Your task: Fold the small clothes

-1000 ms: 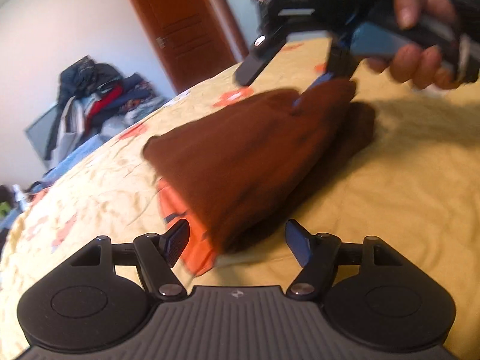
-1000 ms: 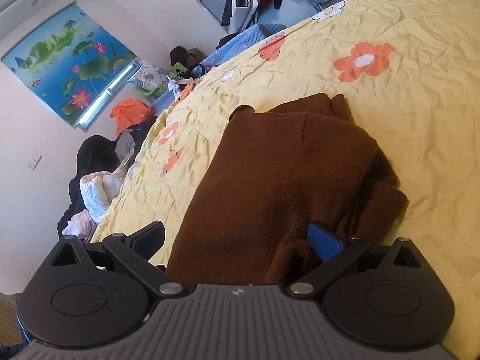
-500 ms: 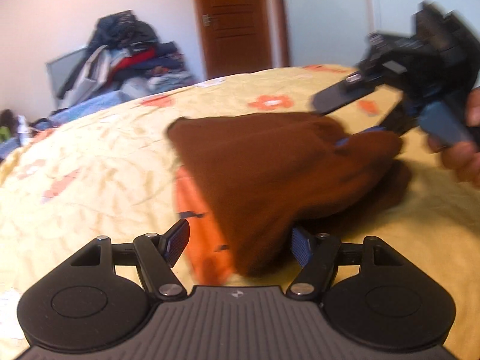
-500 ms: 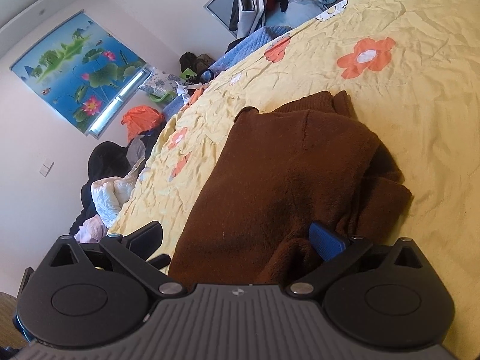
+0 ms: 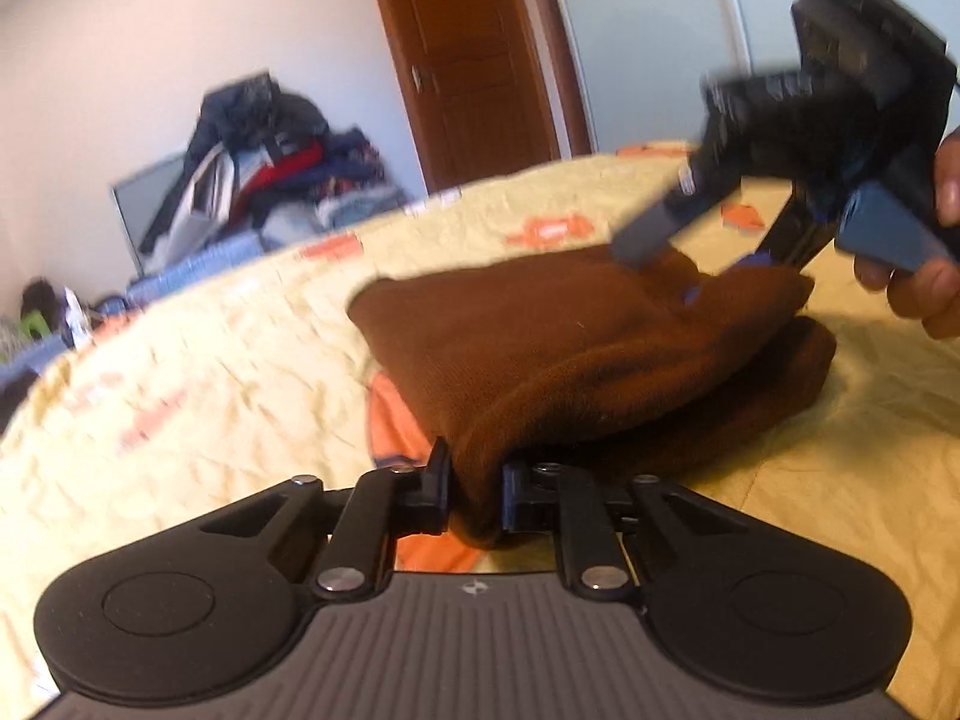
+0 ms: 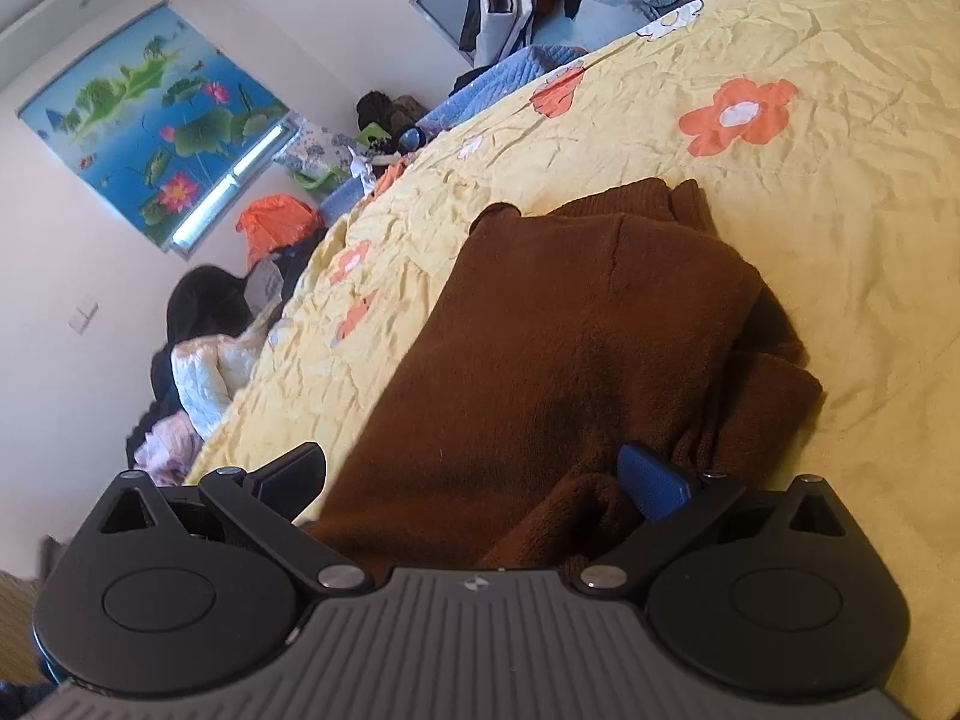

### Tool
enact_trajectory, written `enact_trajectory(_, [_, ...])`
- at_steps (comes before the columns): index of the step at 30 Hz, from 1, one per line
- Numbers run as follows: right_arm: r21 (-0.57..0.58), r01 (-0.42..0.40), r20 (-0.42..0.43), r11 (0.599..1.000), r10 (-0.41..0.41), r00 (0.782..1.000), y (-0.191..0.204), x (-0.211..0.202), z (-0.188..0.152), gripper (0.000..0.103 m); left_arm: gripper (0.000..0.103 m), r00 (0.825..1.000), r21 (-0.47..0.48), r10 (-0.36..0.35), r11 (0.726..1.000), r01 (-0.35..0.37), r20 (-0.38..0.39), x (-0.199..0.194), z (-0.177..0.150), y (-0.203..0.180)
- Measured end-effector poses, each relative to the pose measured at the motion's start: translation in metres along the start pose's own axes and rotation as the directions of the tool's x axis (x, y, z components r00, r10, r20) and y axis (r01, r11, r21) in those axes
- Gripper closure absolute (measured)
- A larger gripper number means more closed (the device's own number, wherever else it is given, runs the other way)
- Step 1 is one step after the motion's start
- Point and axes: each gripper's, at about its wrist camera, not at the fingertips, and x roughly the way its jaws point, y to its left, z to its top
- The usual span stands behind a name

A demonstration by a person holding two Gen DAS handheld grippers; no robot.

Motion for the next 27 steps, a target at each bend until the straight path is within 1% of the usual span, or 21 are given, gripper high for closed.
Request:
enact_trajectory(3, [-0.076, 0.017, -0.018, 0.997, -0.018, 1.000, 0.005, 0.002, -0.007, 0.000, 0.091, 0.997, 0.008, 0.005, 1.000, -0.004, -0.074, 0.011, -0.015, -0.001])
enact_trajectory(5, [-0.093, 0.007, -0.011, 0.996, -0.008, 1.000, 0.005, 0.005, -0.010, 0.000, 0.090, 0.998, 0.023, 0.016, 1.000, -0.014, -0.059, 0.006, -0.013, -0.008])
enact_trajectory(7, [-0.095, 0.017, -0.016, 0.995, -0.019, 1.000, 0.008, 0.005, -0.008, 0.000, 0.087, 0.998, -0.021, -0.014, 1.000, 0.012, -0.061, -0.001, -0.006, -0.007])
enact_trajectory(8, [-0.095, 0.024, -0.024, 0.995, -0.027, 0.999, 0.010, 0.003, -0.006, 0.000, 0.086, 0.997, -0.037, -0.051, 0.998, 0.049, -0.062, -0.007, -0.004, -0.004])
enact_trajectory(9, [-0.088, 0.031, -0.031, 0.996, -0.034, 0.999, 0.012, 0.001, -0.002, 0.000, 0.084, 0.996, -0.041, -0.070, 0.997, 0.067, -0.058, -0.012, -0.001, -0.003])
enact_trajectory(11, [-0.051, 0.046, -0.033, 0.998, -0.047, 0.998, 0.015, -0.006, 0.009, 0.000, 0.074, 0.992, -0.039, -0.122, 0.992, 0.120, -0.028, -0.025, 0.004, -0.001])
enact_trajectory(12, [-0.036, 0.042, -0.023, 0.998, -0.043, 0.999, 0.017, -0.009, 0.014, 0.000, 0.063, 0.989, -0.040, -0.151, 0.988, 0.151, 0.002, -0.030, 0.007, 0.000])
enact_trajectory(13, [-0.030, 0.030, -0.008, 0.999, -0.031, 1.000, 0.018, -0.011, 0.020, 0.000, 0.043, 0.983, -0.040, -0.183, 0.982, 0.184, 0.035, -0.033, 0.010, 0.000])
enact_trajectory(14, [-0.034, 0.021, 0.004, 0.999, -0.021, 1.000, 0.020, -0.011, 0.025, 0.000, 0.031, 0.976, -0.027, -0.215, 0.976, 0.216, 0.047, -0.031, 0.014, -0.003])
enact_trajectory(15, [-0.040, 0.025, 0.010, 0.999, -0.025, 1.000, 0.022, -0.007, 0.031, 0.000, 0.020, 0.973, -0.003, -0.223, 0.975, 0.224, 0.049, -0.030, 0.017, -0.008])
enact_trajectory(18, [-0.052, 0.058, -0.002, 0.997, -0.058, 0.998, 0.026, 0.016, 0.046, 0.000, 0.021, 0.976, 0.113, -0.194, 0.977, 0.183, 0.094, -0.020, 0.025, -0.029])
enact_trajectory(19, [-0.050, 0.060, -0.016, 0.997, -0.061, 0.998, 0.024, 0.026, 0.049, 0.000, 0.021, 0.979, 0.135, -0.182, 0.976, 0.169, 0.091, -0.011, 0.025, -0.035])
enact_trajectory(21, [-0.075, 0.104, -0.048, 0.992, -0.108, 0.993, 0.020, 0.046, 0.052, 0.000, 0.022, 0.987, 0.146, -0.162, 0.977, 0.158, 0.014, 0.015, 0.022, -0.042])
enact_trajectory(22, [-0.096, 0.143, -0.066, 0.985, -0.150, 0.987, 0.016, 0.055, 0.051, 0.000, 0.023, 0.986, 0.139, -0.164, 0.976, 0.168, -0.043, 0.026, 0.017, -0.043])
enact_trajectory(23, [-0.117, 0.170, -0.077, 0.979, -0.179, 0.981, 0.011, 0.062, 0.049, 0.000, 0.023, 0.981, 0.116, -0.187, 0.974, 0.193, -0.059, 0.031, 0.010, -0.040])
enact_trajectory(24, [-0.158, 0.155, -0.056, 0.975, -0.166, 0.985, 0.007, 0.061, 0.044, 0.000, 0.024, 0.978, 0.092, -0.203, 0.974, 0.206, -0.041, 0.029, 0.005, -0.037])
enact_trajectory(26, [-0.195, 0.134, -0.043, 0.972, -0.146, 0.988, 0.004, 0.057, 0.036, 0.001, 0.025, 0.977, 0.098, -0.207, 0.973, 0.210, -0.041, 0.024, -0.001, -0.036])
enact_trajectory(27, [-0.212, 0.133, -0.041, 0.968, -0.145, 0.989, 0.005, 0.056, 0.033, 0.001, 0.030, 0.978, 0.100, -0.205, 0.973, 0.209, -0.043, 0.021, -0.001, -0.036])
